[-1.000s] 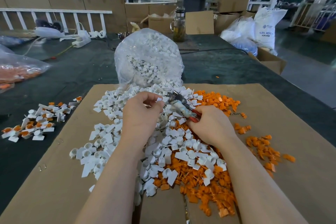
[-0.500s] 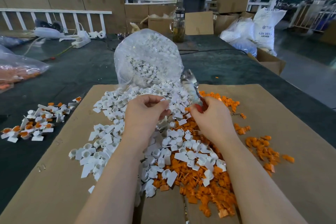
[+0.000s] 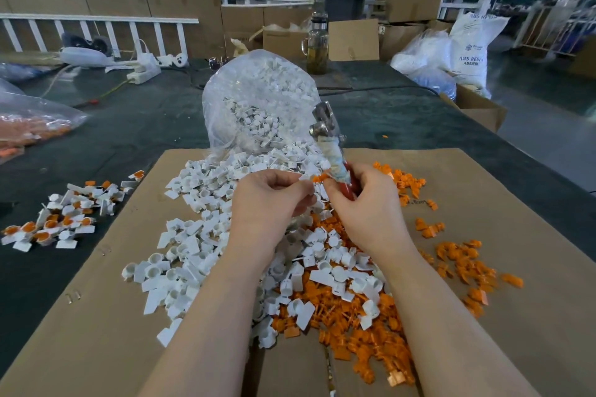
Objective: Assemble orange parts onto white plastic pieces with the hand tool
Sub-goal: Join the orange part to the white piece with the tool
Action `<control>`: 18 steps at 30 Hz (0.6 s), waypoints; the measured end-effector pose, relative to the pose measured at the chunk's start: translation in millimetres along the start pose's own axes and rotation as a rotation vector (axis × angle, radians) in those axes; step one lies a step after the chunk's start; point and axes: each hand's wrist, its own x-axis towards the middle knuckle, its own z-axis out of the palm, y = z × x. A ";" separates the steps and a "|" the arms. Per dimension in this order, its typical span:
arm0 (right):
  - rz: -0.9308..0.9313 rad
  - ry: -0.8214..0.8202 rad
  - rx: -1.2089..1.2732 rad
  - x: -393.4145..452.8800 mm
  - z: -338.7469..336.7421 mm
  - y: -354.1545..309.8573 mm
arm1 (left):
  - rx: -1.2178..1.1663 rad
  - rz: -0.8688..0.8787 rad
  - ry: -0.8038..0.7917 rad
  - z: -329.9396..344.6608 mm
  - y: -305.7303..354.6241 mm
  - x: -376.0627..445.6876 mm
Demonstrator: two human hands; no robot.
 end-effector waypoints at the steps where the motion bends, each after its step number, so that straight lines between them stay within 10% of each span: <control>1: -0.002 0.007 -0.033 -0.1 0.4 0.0 | -0.003 0.003 -0.005 0.4 0.2 -0.7; 18: -0.005 0.074 -0.140 -0.5 0.7 -1.6 | 0.206 0.183 0.057 4.0 4.4 -6.1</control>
